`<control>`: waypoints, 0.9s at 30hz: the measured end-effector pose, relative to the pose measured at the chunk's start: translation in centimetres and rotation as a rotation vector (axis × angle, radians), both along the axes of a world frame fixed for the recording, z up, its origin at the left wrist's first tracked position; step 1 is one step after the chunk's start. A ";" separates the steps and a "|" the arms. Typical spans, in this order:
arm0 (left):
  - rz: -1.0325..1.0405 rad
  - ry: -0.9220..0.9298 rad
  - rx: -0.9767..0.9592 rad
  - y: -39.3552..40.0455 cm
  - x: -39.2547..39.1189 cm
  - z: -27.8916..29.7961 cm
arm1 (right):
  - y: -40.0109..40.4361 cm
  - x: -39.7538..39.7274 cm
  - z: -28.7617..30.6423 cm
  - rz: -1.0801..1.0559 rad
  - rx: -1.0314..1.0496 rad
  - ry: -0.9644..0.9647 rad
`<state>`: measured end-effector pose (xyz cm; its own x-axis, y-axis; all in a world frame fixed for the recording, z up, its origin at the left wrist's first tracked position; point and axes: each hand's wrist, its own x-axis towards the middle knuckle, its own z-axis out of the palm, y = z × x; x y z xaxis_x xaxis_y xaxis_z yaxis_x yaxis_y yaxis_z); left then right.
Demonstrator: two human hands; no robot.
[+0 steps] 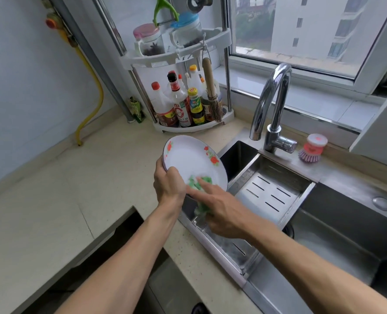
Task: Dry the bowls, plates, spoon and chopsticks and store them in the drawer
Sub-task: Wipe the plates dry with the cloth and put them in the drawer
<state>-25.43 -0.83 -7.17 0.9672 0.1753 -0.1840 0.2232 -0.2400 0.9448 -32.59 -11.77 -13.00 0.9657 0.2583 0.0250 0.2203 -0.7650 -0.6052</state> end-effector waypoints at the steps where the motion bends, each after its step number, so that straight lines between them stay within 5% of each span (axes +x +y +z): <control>1: -0.025 0.004 0.016 0.2 0.2 0.1 | -0.3 -0.1 -0.3 0.010 0.008 0.001; 5: -0.082 0.022 0.016 0.7 0.6 0.2 | -3.5 0.6 -1.7 -0.083 -0.062 0.081; 10: -0.054 -0.016 0.010 0.3 1.0 0.4 | 0.1 -0.4 -0.5 -0.057 0.168 -0.026; 15: -0.171 -0.004 -0.001 1.0 1.3 0.6 | -3.7 0.2 -1.7 -0.094 -0.047 0.020; 19: -0.097 -0.023 -0.017 0.6 1.6 0.4 | -1.0 -0.2 -0.6 -0.115 0.097 -0.008; 27: -0.187 0.288 -0.041 2.7 3.0 1.7 | -4.4 -0.5 -3.2 -0.093 -0.114 -0.163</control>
<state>-22.42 1.84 -5.47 0.8892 -0.0134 -0.4574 0.4379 -0.2649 0.8591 -33.07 -16.15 -16.18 0.9710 0.1786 0.1588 0.2338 -0.8480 -0.4756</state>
